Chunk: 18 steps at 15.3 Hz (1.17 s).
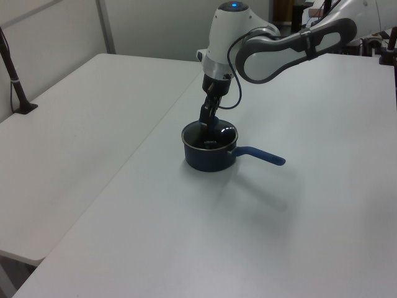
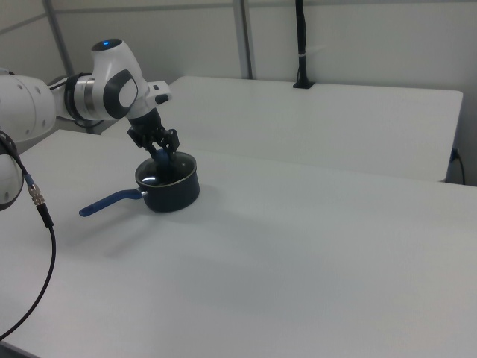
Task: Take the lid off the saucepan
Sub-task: 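Lift the glass lid off the saucepan rim and carry it aside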
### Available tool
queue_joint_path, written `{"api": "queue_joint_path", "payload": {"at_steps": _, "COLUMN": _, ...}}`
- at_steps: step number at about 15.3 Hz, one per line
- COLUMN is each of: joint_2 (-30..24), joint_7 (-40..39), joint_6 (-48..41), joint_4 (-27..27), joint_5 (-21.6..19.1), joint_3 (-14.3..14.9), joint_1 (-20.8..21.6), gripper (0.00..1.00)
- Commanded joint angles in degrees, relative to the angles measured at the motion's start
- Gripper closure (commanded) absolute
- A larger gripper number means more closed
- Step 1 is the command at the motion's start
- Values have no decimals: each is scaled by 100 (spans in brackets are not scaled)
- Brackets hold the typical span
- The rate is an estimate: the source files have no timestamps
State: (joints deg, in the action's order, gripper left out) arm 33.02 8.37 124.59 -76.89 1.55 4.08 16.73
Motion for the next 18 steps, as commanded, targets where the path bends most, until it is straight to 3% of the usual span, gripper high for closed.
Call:
{"api": "queue_joint_path", "payload": {"at_steps": 1, "joint_2": -173, "joint_7": 121, "joint_6": 12, "joint_4": 16, "joint_5": 56, "joint_3": 172, "joint_1": 120, "gripper": 79}}
{"api": "queue_joint_path", "payload": {"at_steps": 7, "joint_2": -410, "joint_7": 112, "joint_6": -49, "joint_4": 7, "joint_5": 13, "joint_3": 233, "joint_1": 111, "gripper": 79}}
{"api": "queue_joint_path", "payload": {"at_steps": 11, "joint_2": -621, "joint_7": -116, "joint_6": -330, "joint_4": -54, "joint_5": -23, "joint_3": 654, "joint_1": 50, "gripper": 79}}
{"api": "queue_joint_path", "payload": {"at_steps": 18, "joint_2": -648, "joint_7": -1266, "joint_6": -681, "joint_4": -290, "joint_5": -374, "joint_3": 1498, "joint_1": -240, "gripper": 79}}
